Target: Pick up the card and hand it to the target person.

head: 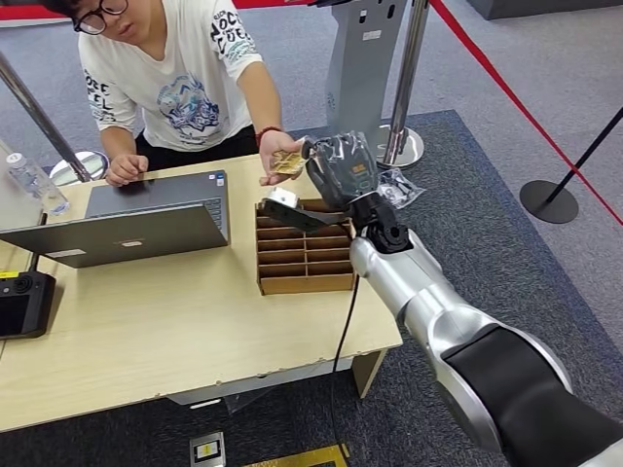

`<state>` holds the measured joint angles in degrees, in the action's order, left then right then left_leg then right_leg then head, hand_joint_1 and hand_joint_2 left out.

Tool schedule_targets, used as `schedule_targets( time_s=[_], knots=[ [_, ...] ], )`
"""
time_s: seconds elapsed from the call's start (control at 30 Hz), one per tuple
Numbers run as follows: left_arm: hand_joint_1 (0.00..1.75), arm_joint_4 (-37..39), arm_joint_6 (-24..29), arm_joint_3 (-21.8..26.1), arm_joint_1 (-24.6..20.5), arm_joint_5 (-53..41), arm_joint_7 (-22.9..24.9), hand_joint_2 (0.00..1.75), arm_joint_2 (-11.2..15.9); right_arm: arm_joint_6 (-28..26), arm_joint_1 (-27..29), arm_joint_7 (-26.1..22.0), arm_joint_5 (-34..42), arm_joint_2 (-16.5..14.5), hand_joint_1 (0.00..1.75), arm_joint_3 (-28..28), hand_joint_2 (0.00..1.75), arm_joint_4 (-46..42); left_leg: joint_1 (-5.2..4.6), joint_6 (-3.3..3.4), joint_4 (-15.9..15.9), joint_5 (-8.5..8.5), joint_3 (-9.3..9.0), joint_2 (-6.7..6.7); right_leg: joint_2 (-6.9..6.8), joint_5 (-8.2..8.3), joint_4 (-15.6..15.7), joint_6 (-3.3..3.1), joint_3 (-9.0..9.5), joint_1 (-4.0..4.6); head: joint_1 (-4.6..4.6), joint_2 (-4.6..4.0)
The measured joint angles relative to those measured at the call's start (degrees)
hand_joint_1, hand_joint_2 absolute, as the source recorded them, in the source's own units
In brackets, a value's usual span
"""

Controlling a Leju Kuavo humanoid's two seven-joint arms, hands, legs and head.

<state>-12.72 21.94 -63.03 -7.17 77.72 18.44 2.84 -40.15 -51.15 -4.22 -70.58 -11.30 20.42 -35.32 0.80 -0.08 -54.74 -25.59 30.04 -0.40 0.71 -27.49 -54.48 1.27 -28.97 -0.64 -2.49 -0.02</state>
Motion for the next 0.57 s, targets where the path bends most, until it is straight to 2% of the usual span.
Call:
schedule_targets(
  time_s=[0.27, 0.57],
  knots=[
    [0.00, 0.0, -0.3, -0.8, 0.0, 0.0, 0.0, 1.75, 0.2, 0.0, 0.0, 1.5, -1.3, 0.0, 1.75, -4.3, 1.75, 0.7, 0.00, 0.00, 0.0, 0.00, -0.01, 0.01, 0.01, 0.00, 0.0, 0.00, -0.01, 0.00, 0.00, 0.00],
    [0.00, 0.0, -0.2, -1.1, 0.0, 0.0, 0.2, 1.75, 0.2, 0.0, 0.0, 1.8, -1.8, 0.2, 1.75, -6.4, 1.75, 1.5, 0.00, 0.00, 0.0, 0.00, 0.00, 0.01, 0.01, 0.00, 0.0, 0.00, -0.02, 0.00, 0.00, 0.00]
  ],
)
